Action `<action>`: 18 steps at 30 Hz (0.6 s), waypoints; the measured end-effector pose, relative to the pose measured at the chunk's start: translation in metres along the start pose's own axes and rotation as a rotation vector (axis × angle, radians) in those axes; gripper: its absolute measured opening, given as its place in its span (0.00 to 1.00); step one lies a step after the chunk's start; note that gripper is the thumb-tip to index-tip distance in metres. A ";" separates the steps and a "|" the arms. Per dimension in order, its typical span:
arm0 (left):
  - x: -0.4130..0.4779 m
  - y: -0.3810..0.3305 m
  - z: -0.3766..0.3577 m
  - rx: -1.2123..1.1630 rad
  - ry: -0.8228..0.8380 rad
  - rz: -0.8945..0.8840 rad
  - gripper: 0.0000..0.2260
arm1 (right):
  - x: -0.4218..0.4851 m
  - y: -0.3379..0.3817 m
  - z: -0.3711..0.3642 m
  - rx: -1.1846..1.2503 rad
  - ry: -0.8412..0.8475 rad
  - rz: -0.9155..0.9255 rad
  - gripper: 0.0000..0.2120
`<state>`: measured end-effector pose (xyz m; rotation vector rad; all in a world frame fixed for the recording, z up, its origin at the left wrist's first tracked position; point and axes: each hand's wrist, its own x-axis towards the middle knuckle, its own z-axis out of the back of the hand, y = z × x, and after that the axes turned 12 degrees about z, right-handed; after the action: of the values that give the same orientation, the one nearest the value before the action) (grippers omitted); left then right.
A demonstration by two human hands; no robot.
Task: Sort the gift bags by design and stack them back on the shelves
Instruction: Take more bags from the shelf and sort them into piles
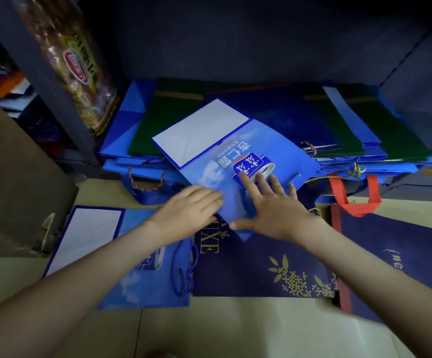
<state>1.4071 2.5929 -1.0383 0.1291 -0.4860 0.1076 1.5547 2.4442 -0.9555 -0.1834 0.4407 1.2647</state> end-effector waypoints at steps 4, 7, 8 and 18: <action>-0.006 0.022 -0.006 0.233 0.206 0.252 0.39 | -0.006 -0.016 -0.024 0.014 -0.017 -0.070 0.52; 0.005 0.028 -0.011 0.384 0.265 0.352 0.42 | -0.008 -0.016 -0.031 -0.012 -0.088 -0.074 0.48; 0.008 0.029 -0.014 0.411 0.284 0.358 0.42 | -0.008 -0.015 -0.031 -0.033 -0.122 -0.067 0.47; 0.026 -0.002 0.015 0.134 -0.068 0.188 0.17 | -0.002 0.015 -0.034 -0.165 -0.414 -0.024 0.46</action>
<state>1.4239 2.5905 -1.0132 0.2191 -0.5578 0.3207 1.5330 2.4339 -0.9834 -0.0624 -0.0217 1.2762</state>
